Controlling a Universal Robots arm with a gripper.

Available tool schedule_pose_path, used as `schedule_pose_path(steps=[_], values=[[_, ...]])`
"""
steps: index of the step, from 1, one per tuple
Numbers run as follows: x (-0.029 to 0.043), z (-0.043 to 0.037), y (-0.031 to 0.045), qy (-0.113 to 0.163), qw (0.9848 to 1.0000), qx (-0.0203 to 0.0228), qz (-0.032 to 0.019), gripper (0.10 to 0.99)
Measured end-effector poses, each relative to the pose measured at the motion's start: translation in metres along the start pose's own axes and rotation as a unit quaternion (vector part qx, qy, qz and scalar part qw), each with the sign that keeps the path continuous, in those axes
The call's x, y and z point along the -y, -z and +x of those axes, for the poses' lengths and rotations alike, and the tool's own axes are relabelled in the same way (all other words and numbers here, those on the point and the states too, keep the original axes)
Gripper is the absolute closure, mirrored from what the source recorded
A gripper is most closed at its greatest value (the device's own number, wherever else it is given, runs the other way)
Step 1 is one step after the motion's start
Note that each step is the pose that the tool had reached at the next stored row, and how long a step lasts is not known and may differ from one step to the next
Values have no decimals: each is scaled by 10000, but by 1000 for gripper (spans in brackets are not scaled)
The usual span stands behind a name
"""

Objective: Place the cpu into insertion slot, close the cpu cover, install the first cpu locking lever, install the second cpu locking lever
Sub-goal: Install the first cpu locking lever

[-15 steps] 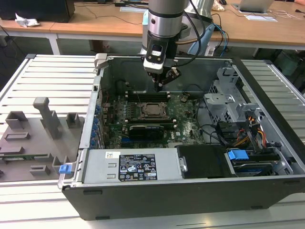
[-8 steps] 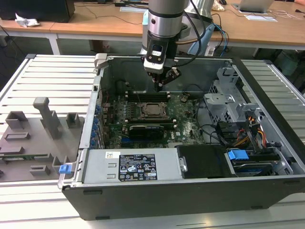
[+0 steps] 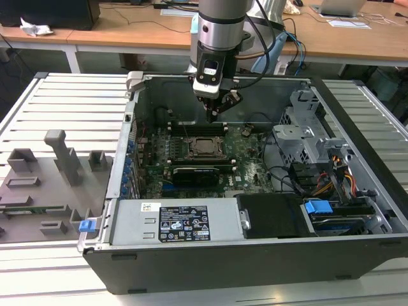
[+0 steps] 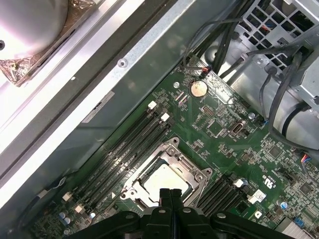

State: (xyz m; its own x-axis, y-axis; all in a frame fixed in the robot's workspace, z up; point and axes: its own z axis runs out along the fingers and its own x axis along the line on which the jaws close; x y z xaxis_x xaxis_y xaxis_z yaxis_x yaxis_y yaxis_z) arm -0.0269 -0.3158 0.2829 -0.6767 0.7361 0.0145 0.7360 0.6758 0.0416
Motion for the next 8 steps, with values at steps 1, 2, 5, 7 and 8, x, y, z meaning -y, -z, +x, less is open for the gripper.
schedule_pose_path(steps=[1, 2, 5, 7, 8], values=[[0, 0, 0, 6, 10000, 0, 0, 980], [0, 0, 0, 10, 10000, -1, 0, 980], [3, -3, 0, 24, 10000, -2, -2, 980], [7, -7, 0, 31, 10000, -3, -1, 980], [10, -10, 1, 34, 10000, -3, -1, 980]])
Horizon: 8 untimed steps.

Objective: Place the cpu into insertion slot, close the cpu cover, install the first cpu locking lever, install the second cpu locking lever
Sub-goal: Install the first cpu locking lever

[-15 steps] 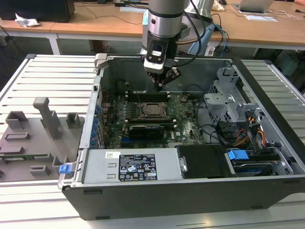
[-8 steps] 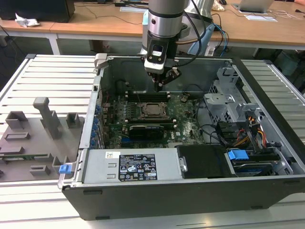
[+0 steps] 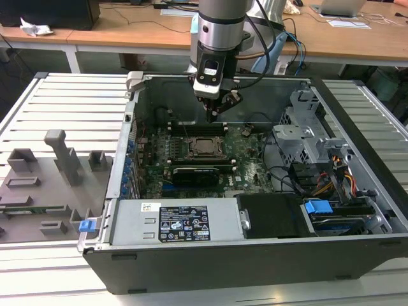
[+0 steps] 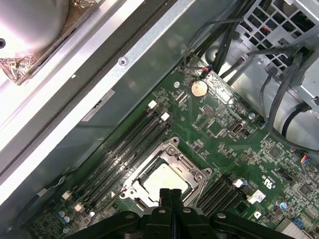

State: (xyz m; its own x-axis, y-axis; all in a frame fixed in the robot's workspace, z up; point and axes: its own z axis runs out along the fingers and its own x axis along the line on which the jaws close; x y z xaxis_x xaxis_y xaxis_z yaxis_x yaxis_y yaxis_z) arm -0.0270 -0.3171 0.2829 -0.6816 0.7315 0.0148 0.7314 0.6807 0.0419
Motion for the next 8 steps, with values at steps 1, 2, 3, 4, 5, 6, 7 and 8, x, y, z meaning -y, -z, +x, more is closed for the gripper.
schedule_pose_path(steps=[1, 2, 3, 4, 5, 6, 7, 8], values=[[6, -6, 0, 3, 10000, 0, 0, 980], [12, -12, 0, 5, 10000, 0, 0, 980], [13, -12, 0, 4, 10000, 0, 0, 980], [14, -14, 0, 5, 10000, 0, 0, 980], [15, -15, 1, 5, 10000, 0, 0, 980], [15, -15, 1, 5, 10000, 0, 0, 980], [15, -15, 7, 5, 10000, 0, 2, 980], [15, -15, 13, 5, 10000, 0, 1, 980]])
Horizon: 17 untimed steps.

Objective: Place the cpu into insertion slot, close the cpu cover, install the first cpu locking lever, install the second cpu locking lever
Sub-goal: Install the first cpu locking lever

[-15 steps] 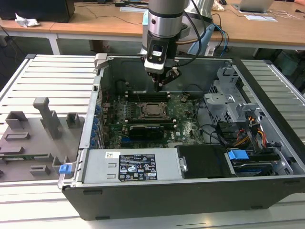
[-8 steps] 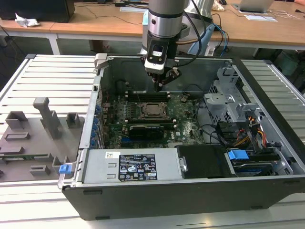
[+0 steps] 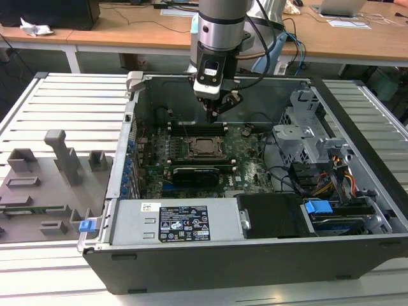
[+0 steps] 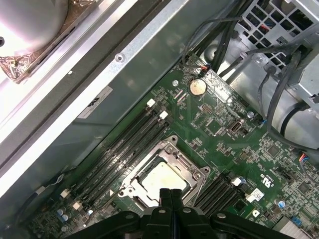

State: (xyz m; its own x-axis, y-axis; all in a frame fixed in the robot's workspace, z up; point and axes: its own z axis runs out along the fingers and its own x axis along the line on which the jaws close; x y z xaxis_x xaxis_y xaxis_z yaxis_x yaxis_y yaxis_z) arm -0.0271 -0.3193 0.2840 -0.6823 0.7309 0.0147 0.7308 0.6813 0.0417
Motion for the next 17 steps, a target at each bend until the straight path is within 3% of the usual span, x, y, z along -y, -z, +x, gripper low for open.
schedule_pose_path(steps=[5, 8, 11, 17], values=[[-1, 1, 39, 2, 10000, -1, -3, 980], [1, 3, 40, 321, 9995, -13, 4, 980], [2, 3, 38, 678, 9977, -28, 9, 980], [3, 4, 37, 1008, 9949, -42, 13, 980]])
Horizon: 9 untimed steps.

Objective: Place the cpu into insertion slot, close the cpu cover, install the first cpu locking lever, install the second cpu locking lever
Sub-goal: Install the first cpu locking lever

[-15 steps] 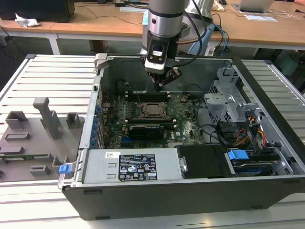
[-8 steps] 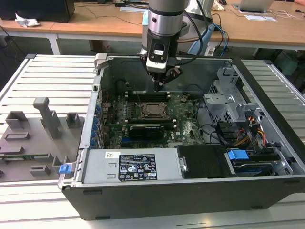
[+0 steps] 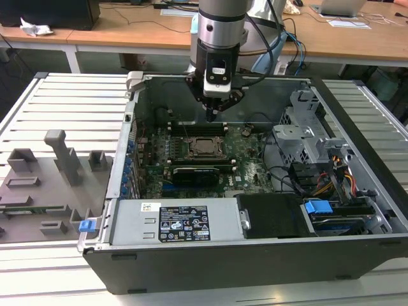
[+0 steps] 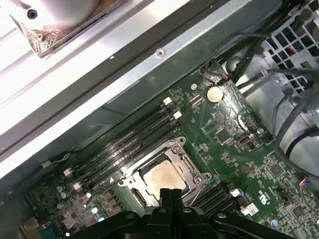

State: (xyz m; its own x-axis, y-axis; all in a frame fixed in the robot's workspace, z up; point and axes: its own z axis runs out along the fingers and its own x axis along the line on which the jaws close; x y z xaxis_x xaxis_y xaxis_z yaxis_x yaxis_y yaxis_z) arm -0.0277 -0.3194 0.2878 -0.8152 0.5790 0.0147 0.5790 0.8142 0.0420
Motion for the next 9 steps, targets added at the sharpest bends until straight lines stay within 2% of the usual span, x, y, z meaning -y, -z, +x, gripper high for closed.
schedule_pose_path(steps=[5, 9], values=[[1, 0, -7, 353, 9994, -15, 5, 980], [1, 1, -10, 695, 9976, -30, 11, 980]])
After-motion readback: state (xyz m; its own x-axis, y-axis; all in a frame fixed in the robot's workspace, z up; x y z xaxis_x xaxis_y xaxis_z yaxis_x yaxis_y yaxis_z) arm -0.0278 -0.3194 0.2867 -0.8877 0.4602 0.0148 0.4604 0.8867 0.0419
